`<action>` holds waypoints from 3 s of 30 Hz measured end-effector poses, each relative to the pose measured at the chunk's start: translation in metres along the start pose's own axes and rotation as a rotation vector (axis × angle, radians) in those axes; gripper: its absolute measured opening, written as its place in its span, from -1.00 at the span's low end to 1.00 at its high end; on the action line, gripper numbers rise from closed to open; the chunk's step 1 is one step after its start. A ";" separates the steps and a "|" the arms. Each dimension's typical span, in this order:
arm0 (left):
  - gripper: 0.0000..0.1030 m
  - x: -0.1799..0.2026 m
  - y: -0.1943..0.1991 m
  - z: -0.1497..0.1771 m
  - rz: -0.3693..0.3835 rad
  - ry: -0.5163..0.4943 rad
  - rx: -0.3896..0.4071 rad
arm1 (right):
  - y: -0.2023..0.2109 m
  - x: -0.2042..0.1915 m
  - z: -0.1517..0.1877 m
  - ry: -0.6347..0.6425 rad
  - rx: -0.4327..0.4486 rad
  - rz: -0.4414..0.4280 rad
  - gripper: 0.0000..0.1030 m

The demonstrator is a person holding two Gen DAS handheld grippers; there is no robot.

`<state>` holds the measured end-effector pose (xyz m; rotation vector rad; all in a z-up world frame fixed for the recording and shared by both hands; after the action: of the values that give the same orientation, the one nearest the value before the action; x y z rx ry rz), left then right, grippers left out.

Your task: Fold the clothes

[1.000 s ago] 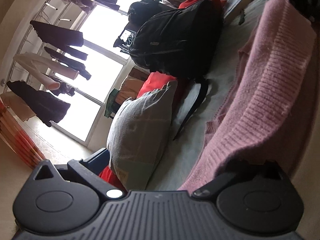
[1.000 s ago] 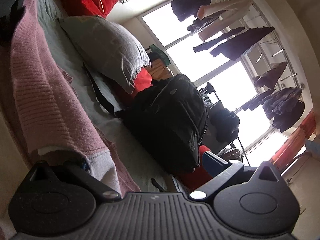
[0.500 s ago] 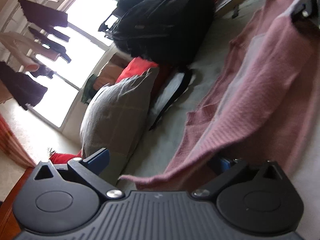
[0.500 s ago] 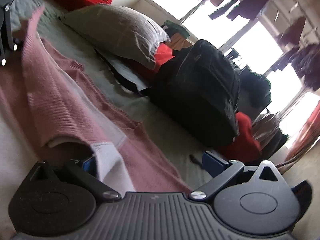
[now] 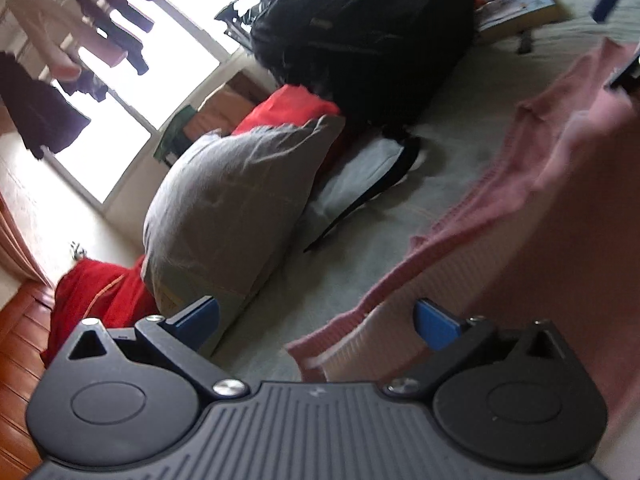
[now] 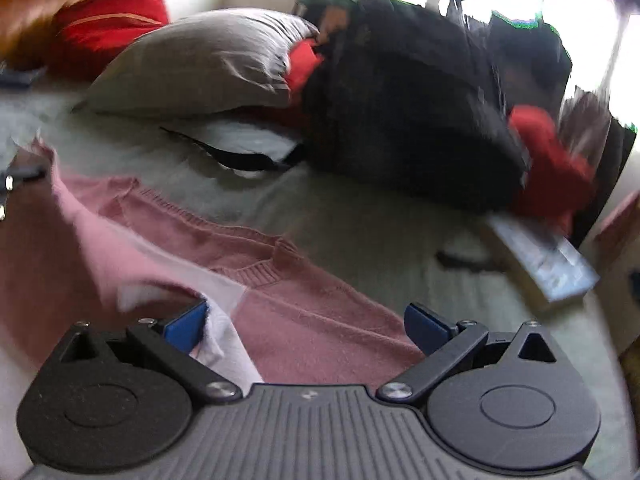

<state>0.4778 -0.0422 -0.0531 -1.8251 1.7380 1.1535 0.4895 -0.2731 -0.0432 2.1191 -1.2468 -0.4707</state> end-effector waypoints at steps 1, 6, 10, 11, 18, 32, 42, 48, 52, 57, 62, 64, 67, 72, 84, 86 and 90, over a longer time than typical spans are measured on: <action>0.99 0.000 -0.005 -0.001 -0.009 0.004 -0.007 | -0.002 0.007 -0.003 -0.032 0.004 -0.008 1.00; 0.99 -0.011 -0.011 -0.005 0.002 0.080 -0.023 | 0.007 0.024 -0.009 -0.087 0.033 -0.038 1.00; 0.99 -0.018 0.008 0.001 0.073 0.116 -0.020 | 0.041 0.026 -0.013 -0.061 0.111 -0.066 1.00; 0.99 -0.019 0.015 0.003 0.099 0.119 -0.013 | 0.050 0.026 -0.012 -0.065 0.122 -0.081 1.00; 0.99 -0.012 0.088 0.028 0.407 0.211 -0.047 | 0.092 -0.015 0.029 0.148 0.029 -0.172 1.00; 0.99 0.034 0.164 0.046 0.651 0.254 -0.117 | 0.067 -0.031 0.057 0.309 -0.102 -0.030 1.00; 0.99 0.038 0.150 0.050 0.614 0.245 -0.134 | 0.066 0.081 0.053 -0.189 0.017 0.025 1.00; 0.99 0.038 0.149 0.051 0.605 0.241 -0.136 | 0.076 0.100 0.070 -0.335 0.065 0.018 1.00; 0.99 0.035 0.149 0.049 0.599 0.249 -0.123 | 0.092 0.079 0.064 -0.265 0.122 -0.057 1.00; 0.99 0.026 0.139 0.046 0.611 0.317 -0.104 | 0.093 0.046 0.062 -0.262 0.165 -0.337 1.00; 0.99 0.023 0.118 0.061 0.570 0.342 -0.146 | 0.076 0.014 0.094 -0.168 0.068 -0.352 1.00; 0.99 0.021 0.110 0.078 0.563 0.365 -0.211 | 0.079 0.011 0.109 -0.134 0.056 -0.331 1.00; 0.99 0.008 0.111 0.096 0.603 0.452 -0.254 | 0.095 0.005 0.119 -0.119 0.049 -0.312 1.00; 0.99 -0.006 0.120 0.091 0.595 0.462 -0.217 | 0.104 -0.024 0.106 -0.092 0.047 -0.385 1.00; 0.99 -0.007 0.123 0.111 0.593 0.413 -0.273 | 0.076 -0.080 0.114 -0.067 -0.005 -0.567 1.00; 0.99 -0.010 0.128 0.106 0.591 0.409 -0.266 | 0.091 -0.069 0.118 -0.116 0.014 -0.555 1.00; 0.99 -0.007 0.127 0.087 0.672 0.486 -0.266 | 0.104 -0.069 0.107 -0.158 0.067 -0.608 1.00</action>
<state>0.3315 0.0048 -0.0659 -1.8243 2.7389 1.2891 0.3264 -0.2857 -0.0530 2.5463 -0.6761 -0.8764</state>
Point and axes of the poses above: each gripper's, at about its wrist camera, not at the fingertips, and y roughly against the way its jaws point, x to its right, z to its underside, the point moved 2 cm from there along -y, roughly the way its jaws point, and after that the axes turned 15 degrees about -z, right-handed, at the moved point
